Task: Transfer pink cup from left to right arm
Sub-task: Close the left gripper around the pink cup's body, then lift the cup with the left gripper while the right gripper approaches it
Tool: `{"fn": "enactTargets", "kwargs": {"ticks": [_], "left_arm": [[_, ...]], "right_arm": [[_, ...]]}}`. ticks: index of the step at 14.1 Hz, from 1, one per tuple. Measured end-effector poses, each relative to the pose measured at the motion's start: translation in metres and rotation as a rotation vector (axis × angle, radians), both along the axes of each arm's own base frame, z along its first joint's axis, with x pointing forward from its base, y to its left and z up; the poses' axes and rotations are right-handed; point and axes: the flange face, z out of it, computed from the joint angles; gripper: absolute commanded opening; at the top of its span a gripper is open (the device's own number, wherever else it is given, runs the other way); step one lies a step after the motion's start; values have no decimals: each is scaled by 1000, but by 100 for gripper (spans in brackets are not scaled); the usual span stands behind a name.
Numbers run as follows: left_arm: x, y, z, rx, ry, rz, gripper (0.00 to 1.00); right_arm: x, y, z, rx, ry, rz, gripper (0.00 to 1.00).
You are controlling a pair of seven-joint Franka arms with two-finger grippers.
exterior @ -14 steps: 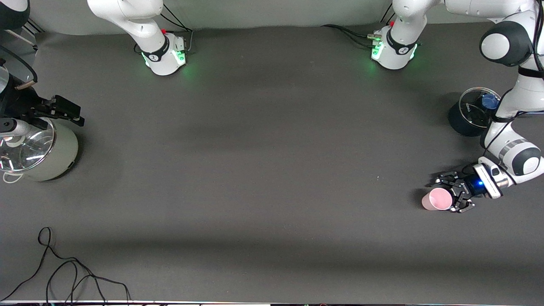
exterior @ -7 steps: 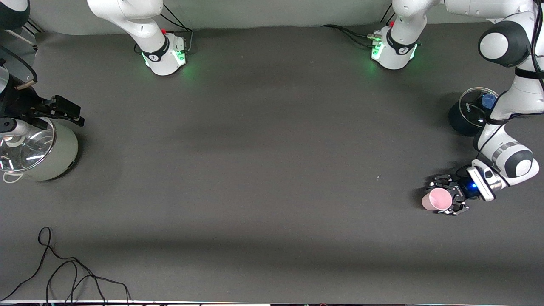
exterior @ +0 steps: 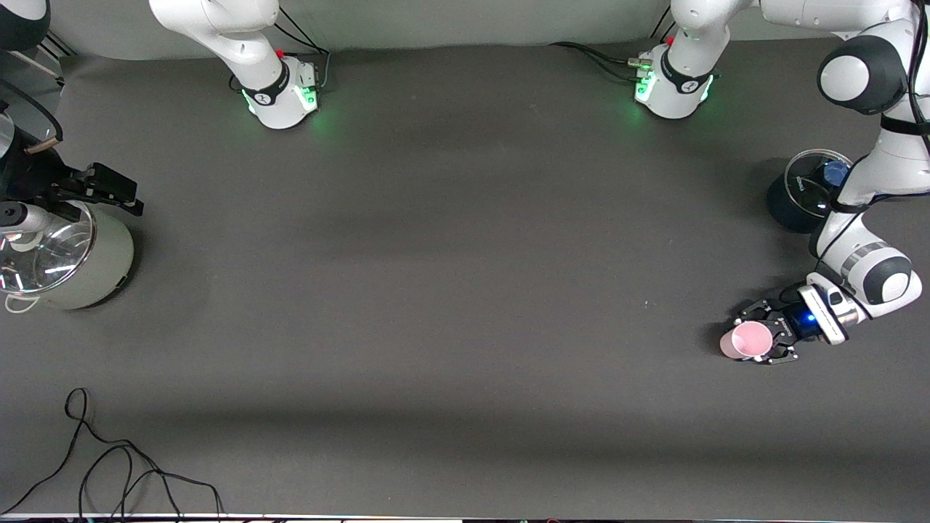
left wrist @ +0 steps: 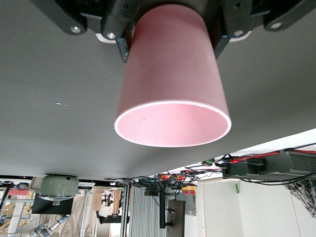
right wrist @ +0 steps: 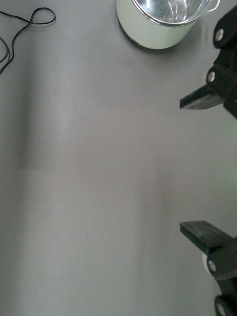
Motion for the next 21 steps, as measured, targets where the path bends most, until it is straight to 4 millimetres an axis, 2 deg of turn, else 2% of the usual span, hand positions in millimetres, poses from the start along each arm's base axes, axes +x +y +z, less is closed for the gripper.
{"fn": "enactTargets", "kwargs": {"ticks": [2, 5, 7, 9, 11, 13, 19, 21], "left_arm": [[5, 2, 13, -9, 27, 9, 50], [16, 1, 58, -17, 61, 19, 50], [22, -11, 96, -22, 95, 15, 50], [26, -35, 137, -21, 136, 0, 50], [26, -65, 176, -10, 164, 5, 50], [19, -102, 206, -19, 160, 28, 50], [-23, -241, 269, -21, 147, 124, 51], [-39, -287, 288, -12, 139, 166, 51]], "right_arm": [[0, 0, 0, 0, 0, 0, 100], [0, -3, 0, 0, 1, -5, 100], [1, -7, -2, 0, 3, -12, 100], [2, -8, -5, 0, 10, -15, 100], [5, -8, -11, 0, 22, -14, 100], [8, -3, -16, 1, 30, -6, 100], [7, 27, -12, 187, 34, -26, 100], [7, 50, -7, 218, 37, -110, 100]]}}
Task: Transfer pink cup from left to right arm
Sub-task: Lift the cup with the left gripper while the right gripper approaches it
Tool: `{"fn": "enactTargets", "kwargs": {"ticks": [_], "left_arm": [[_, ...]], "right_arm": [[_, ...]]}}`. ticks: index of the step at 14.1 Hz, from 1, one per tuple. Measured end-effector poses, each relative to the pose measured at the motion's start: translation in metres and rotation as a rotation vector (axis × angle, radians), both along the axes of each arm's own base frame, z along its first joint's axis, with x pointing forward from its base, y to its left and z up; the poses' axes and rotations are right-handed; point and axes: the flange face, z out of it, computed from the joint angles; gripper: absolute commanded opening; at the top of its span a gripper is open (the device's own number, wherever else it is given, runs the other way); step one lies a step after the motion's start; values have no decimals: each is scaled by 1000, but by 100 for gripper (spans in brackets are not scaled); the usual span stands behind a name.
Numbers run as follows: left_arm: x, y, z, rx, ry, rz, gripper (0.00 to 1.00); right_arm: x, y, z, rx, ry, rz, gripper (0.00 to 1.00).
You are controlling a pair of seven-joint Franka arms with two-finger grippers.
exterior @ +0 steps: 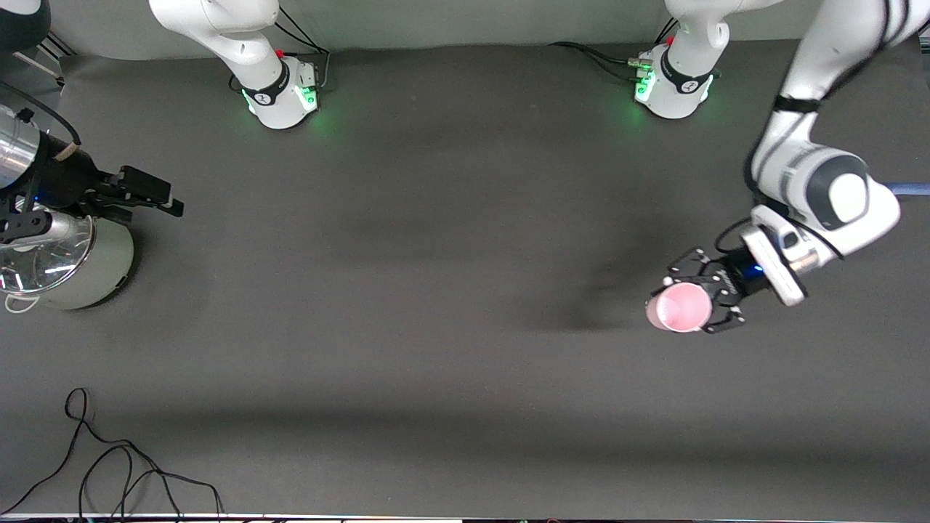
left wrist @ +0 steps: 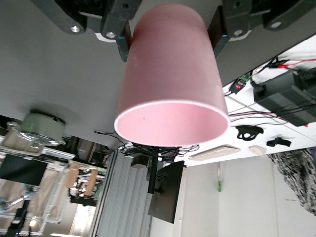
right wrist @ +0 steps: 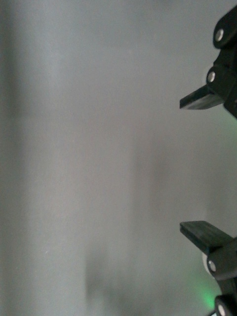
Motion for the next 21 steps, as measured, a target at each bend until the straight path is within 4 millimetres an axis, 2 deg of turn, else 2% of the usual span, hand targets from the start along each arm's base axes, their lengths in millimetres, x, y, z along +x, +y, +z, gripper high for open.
{"fn": "enactTargets", "kwargs": {"ticks": [2, 4, 7, 9, 12, 15, 19, 21], "left_arm": [[-17, -44, 16, 2, -5, 23, 50], [-32, -79, 29, 0, -7, 38, 48], [-55, -127, 45, 10, 1, 73, 47], [-68, -148, 51, 21, 8, 83, 44], [-78, -163, 57, 33, 11, 93, 44], [-82, -169, 60, 33, 12, 87, 44], [-82, -171, 62, 33, 10, 86, 44], [-84, -176, 64, 41, 8, 87, 44]], "right_arm": [[-1, 42, 6, 4, 0, -69, 100], [1, 86, 10, 8, 10, -140, 100], [9, 146, 16, 27, 16, -262, 100], [13, 185, 18, 51, 11, -346, 100], [7, 249, 15, 114, -1, -481, 100], [-4, 309, 5, 183, 2, -592, 100], [-13, 356, -3, 219, -9, -729, 100], [-23, 387, -9, 198, -28, -796, 100]]}}
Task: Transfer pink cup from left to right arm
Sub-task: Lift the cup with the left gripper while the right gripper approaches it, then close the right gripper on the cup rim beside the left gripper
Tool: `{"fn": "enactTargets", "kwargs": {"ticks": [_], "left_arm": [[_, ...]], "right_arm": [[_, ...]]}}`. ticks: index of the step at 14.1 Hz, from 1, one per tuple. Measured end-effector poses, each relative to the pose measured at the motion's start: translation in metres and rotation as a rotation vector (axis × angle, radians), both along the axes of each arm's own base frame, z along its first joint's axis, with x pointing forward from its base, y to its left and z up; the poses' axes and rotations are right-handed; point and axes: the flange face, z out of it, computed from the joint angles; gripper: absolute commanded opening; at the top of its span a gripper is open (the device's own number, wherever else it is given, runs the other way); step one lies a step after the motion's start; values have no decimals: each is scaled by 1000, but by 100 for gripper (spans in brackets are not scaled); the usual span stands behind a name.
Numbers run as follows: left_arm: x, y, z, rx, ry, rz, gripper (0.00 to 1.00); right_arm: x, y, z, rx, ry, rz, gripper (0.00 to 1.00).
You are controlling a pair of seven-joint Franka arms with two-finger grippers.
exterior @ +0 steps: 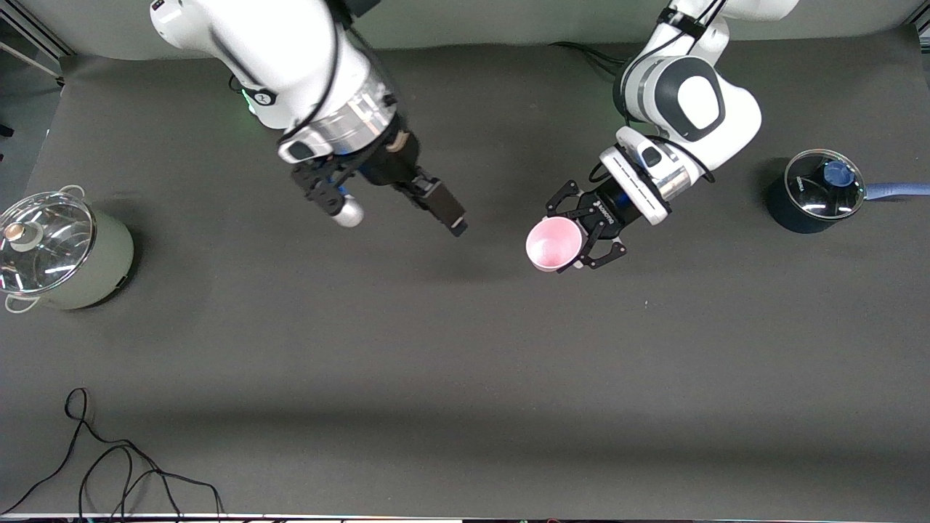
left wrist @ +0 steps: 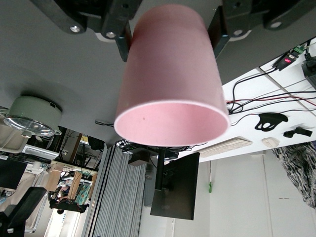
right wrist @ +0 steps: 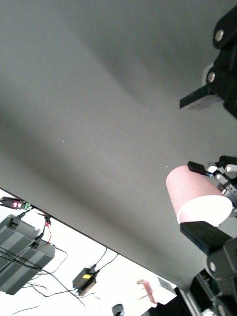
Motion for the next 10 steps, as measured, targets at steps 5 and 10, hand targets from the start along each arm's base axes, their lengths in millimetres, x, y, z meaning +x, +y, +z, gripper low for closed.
{"fn": "enactTargets", "kwargs": {"ticks": [5, 10], "left_arm": [[-7, -21, 15, 12, 15, 24, 44], [-7, -22, 15, 13, 18, 24, 44]], "right_arm": [[-22, 70, -37, -42, 2, -41, 100], [-27, 82, -52, -57, 13, -24, 100]]}}
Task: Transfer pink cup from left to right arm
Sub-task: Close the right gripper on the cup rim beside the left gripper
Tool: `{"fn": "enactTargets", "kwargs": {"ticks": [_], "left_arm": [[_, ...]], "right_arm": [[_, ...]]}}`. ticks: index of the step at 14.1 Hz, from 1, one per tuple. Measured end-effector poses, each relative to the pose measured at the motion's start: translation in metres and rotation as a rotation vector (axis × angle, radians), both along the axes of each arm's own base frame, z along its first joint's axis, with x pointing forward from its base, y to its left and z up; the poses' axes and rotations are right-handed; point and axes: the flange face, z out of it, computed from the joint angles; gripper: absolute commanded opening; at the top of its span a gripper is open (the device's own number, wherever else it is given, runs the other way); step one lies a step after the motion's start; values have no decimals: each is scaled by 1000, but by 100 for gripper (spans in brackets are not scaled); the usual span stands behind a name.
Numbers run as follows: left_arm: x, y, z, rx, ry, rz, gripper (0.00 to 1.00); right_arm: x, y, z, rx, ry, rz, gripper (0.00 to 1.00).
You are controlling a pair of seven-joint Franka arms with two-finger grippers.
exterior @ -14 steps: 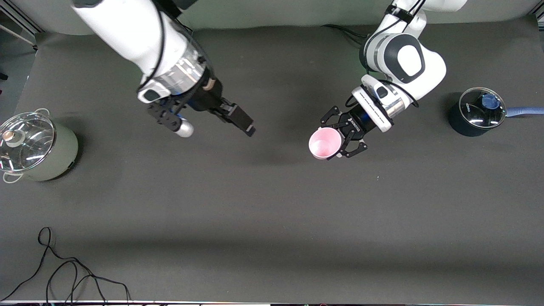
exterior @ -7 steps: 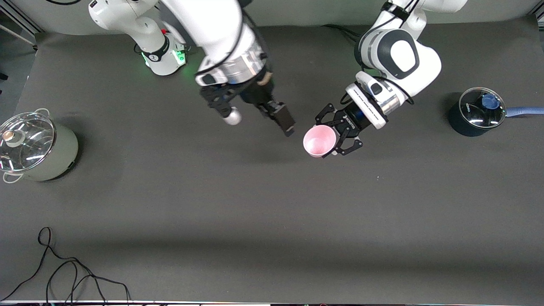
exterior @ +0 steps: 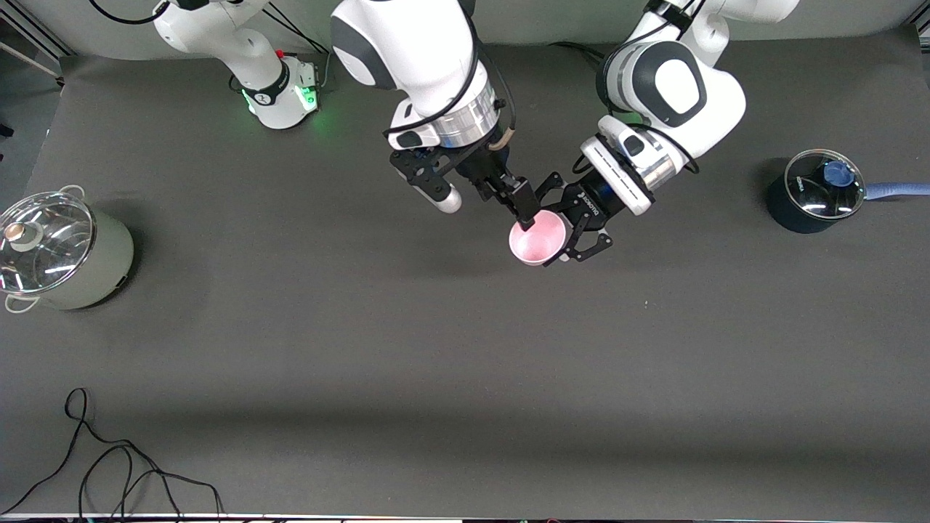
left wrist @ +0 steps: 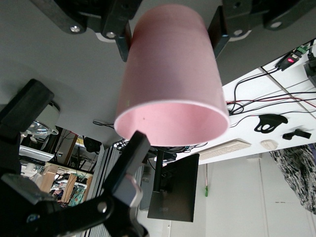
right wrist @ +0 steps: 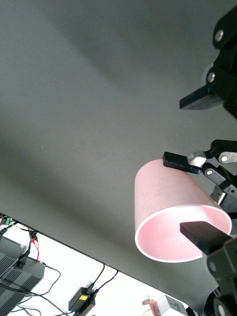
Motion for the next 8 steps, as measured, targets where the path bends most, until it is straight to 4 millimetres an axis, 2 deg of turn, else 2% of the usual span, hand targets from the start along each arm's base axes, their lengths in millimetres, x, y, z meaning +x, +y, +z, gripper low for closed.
{"fn": "enactTargets", "kwargs": {"ticks": [2, 4, 5, 7, 8], "left_arm": [[0, 0, 0, 0, 1, 0, 45], [0, 0, -1, 1, 1, 0, 45], [0, 0, -1, 1, 1, 0, 45], [0, 0, -1, 1, 2, 0, 45], [-1, -2, -2, 2, 4, -3, 46]], "right_arm": [[2, 3, -10, -12, 7, 1, 98], [5, 4, -20, -22, 14, 0, 90], [6, 5, -24, -25, 18, 0, 73], [7, 6, -27, -28, 19, 0, 8], [7, 5, -26, -26, 16, -1, 0]]}}
